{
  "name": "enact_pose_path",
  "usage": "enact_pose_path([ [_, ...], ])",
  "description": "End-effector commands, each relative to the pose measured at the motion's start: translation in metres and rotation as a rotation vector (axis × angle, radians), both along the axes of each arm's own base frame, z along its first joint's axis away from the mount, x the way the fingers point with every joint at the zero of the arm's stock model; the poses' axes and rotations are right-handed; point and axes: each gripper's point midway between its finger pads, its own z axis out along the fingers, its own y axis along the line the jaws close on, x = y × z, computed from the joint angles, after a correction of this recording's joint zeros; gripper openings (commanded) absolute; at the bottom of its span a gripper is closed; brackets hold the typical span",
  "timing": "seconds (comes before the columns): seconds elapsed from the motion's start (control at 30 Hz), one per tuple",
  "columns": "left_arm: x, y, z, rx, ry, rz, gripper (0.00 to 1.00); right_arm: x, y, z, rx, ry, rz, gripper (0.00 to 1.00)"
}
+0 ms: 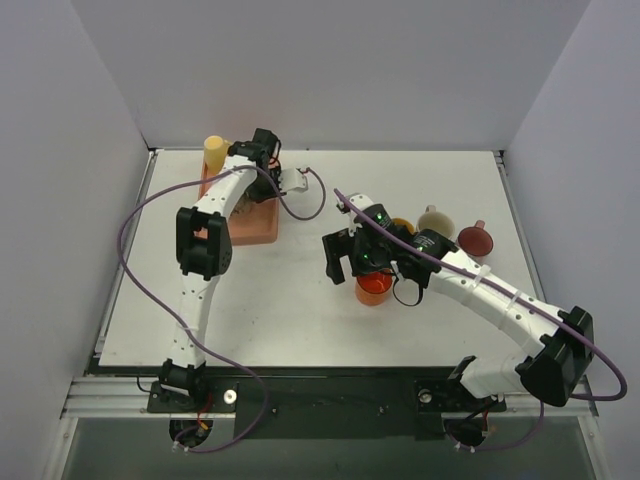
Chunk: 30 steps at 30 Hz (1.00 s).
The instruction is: Turn the mug right side up
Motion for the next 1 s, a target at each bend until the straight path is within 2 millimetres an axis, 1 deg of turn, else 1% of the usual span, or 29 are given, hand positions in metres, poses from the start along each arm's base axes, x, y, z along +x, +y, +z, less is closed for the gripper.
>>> enact_pose_path([
  [0.0,0.009,-0.013,0.077,-0.174,-0.138,0.022,0.00,0.003,-0.006,0.023,0.021,-0.062,-0.019,0.91],
  [0.03,0.010,-0.008,0.090,-0.192,-0.160,0.028,0.00,0.003,-0.006,0.025,0.022,-0.067,-0.018,0.91],
  [0.07,0.010,-0.007,0.093,-0.206,-0.164,0.032,0.00,0.004,-0.006,0.024,0.020,-0.067,-0.017,0.91],
  [0.1,0.013,-0.003,0.101,-0.220,-0.179,0.048,0.00,0.005,-0.005,0.026,0.023,-0.070,-0.017,0.91],
  [0.13,0.011,-0.001,0.102,-0.229,-0.169,0.061,0.00,0.005,-0.005,0.025,0.023,-0.068,-0.014,0.91],
  [0.2,0.013,0.001,0.113,-0.291,-0.169,0.108,0.00,0.005,-0.003,0.025,0.022,-0.065,-0.012,0.91],
  [0.23,0.015,0.001,0.125,-0.363,-0.177,0.154,0.00,0.005,-0.003,0.025,0.020,-0.064,-0.013,0.91],
  [0.27,0.017,0.001,0.131,-0.398,-0.183,0.175,0.00,0.008,-0.003,0.026,0.021,-0.070,-0.022,0.91],
  [0.3,0.017,0.000,0.146,-0.478,-0.186,0.223,0.00,0.009,-0.003,0.027,0.022,-0.069,-0.030,0.91],
  [0.33,0.020,0.002,0.156,-0.521,-0.206,0.246,0.00,0.011,-0.002,0.031,0.028,-0.076,-0.035,0.91],
  [0.37,0.015,-0.001,0.166,-0.596,-0.190,0.279,0.00,0.013,0.001,0.034,0.040,-0.082,-0.038,0.91],
  [0.4,0.014,-0.002,0.185,-0.640,-0.222,0.277,0.00,0.016,0.004,0.036,0.051,-0.087,-0.041,0.91],
  [0.43,0.011,0.002,0.180,-0.666,-0.199,0.303,0.00,0.021,0.008,0.041,0.070,-0.102,-0.047,0.91],
  [0.47,0.011,0.005,0.190,-0.680,-0.232,0.304,0.00,0.025,0.014,0.039,0.085,-0.091,-0.052,0.91],
  [0.5,0.007,0.010,0.169,-0.656,-0.200,0.325,0.00,0.030,0.020,0.038,0.099,-0.090,-0.052,0.91],
  [0.53,0.008,0.017,0.171,-0.653,-0.222,0.329,0.00,0.033,0.027,0.036,0.102,-0.078,-0.040,0.91],
  [0.57,0.005,0.022,0.153,-0.632,-0.190,0.344,0.00,0.036,0.031,0.034,0.097,-0.070,-0.039,0.91],
  [0.6,0.003,0.029,0.144,-0.621,-0.167,0.368,0.00,0.039,0.037,0.032,0.099,-0.061,-0.035,0.91],
  [0.63,0.004,0.033,0.139,-0.621,-0.157,0.390,0.00,0.042,0.041,0.034,0.109,-0.066,-0.034,0.91],
  [0.67,0.003,0.041,0.130,-0.617,-0.132,0.421,0.00,0.043,0.046,0.029,0.109,-0.050,-0.026,0.90],
  [0.7,0.005,0.042,0.133,-0.637,-0.126,0.444,0.00,0.046,0.050,0.033,0.129,-0.062,-0.024,0.90],
  [0.73,0.006,0.047,0.133,-0.654,-0.123,0.465,0.00,0.048,0.054,0.031,0.135,-0.056,-0.016,0.90],
  [0.77,0.007,0.045,0.141,-0.688,-0.123,0.473,0.00,0.051,0.060,0.036,0.157,-0.068,-0.005,0.90],
  [0.8,0.007,0.043,0.150,-0.724,-0.125,0.467,0.00,0.055,0.063,0.032,0.153,-0.059,0.001,0.90],
  [0.83,0.007,0.040,0.157,-0.752,-0.127,0.472,0.00,0.056,0.071,0.039,0.173,-0.057,0.022,0.90],
  [0.87,0.004,0.034,0.172,-0.785,-0.137,0.449,0.00,0.061,0.074,0.033,0.165,-0.046,0.031,0.90],
  [0.9,0.001,0.030,0.180,-0.807,-0.133,0.444,0.00,0.064,0.082,0.035,0.183,-0.033,0.053,0.90],
  [0.93,-0.005,0.025,0.195,-0.846,-0.134,0.425,0.00,0.067,0.086,0.043,0.206,-0.038,0.067,0.90],
  [0.97,-0.011,0.022,0.210,-0.864,-0.147,0.409,0.00,0.071,0.089,0.044,0.211,-0.040,0.072,0.90],
])
